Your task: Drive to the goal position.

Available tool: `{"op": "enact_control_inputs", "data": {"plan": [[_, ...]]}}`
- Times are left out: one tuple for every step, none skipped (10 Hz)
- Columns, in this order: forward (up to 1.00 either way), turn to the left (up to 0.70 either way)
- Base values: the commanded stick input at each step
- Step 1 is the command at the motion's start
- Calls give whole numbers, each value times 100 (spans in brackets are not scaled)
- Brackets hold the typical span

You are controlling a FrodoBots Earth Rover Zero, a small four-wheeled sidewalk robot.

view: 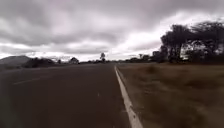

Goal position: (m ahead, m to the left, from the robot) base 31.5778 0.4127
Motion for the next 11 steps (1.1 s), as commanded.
{"op": "enact_control_inputs", "data": {"plan": [[85,-3],[85,0],[85,0],[85,0],[85,0],[85,0],[85,-6],[85,-8],[85,-1],[85,0],[85,-13]]}}
